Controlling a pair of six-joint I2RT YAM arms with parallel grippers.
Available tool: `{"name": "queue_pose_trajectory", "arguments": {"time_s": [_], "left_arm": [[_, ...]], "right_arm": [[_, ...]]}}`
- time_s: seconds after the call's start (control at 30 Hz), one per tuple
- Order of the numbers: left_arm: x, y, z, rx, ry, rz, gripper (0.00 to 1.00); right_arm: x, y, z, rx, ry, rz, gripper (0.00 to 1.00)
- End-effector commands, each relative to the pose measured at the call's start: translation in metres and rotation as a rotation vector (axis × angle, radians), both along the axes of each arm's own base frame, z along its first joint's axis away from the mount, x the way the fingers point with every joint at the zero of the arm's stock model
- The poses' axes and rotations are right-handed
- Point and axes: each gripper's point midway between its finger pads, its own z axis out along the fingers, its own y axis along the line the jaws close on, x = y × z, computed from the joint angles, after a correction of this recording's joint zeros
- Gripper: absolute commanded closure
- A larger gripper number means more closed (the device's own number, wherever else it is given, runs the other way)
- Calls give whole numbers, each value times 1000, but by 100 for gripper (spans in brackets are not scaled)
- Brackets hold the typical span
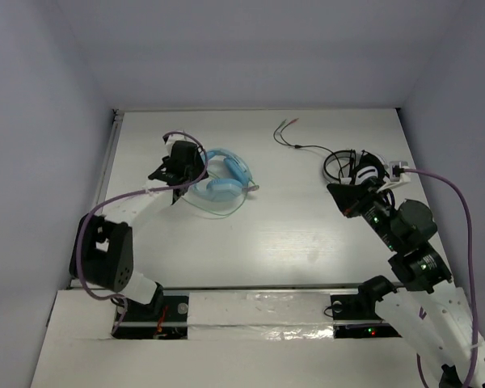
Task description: Wrap the headphones
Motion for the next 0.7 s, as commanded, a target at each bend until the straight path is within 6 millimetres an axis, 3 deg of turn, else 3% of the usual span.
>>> {"name": "queue_pose_trajectory", "arguments": {"time_s": [0.0,0.07,0.2,0.37,0.43,0.47,0.5,0.63,0.67], "left_arm": [[19,-7,3,11,12,-29,48],[15,-3,-8,24,28,-16,50],[20,4,-8,-4,4,14,47],[42,4,7,-15,-52,5,47],[49,10,-9,-5,3,-6,48],[55,7,-5,-3,7,-16,50],[55,8,-19,15,51,-19,50],[64,4,-28,37,91,-75,50],[71,2,-22,40,82,-90,50]], "right_arm": [[-3,3,18,24,-69,26,83],[-4,3,18,23,-70,28,81],[-6,6,16,24,-69,49,81],[-7,11,10,18,-55,77,86],[-5,12,9,16,-51,80,87],[-5,12,9,16,-51,78,87],[-4,13,10,15,-53,78,88],[-4,14,11,14,-56,87,88],[-3,15,10,13,-53,89,88]]}}
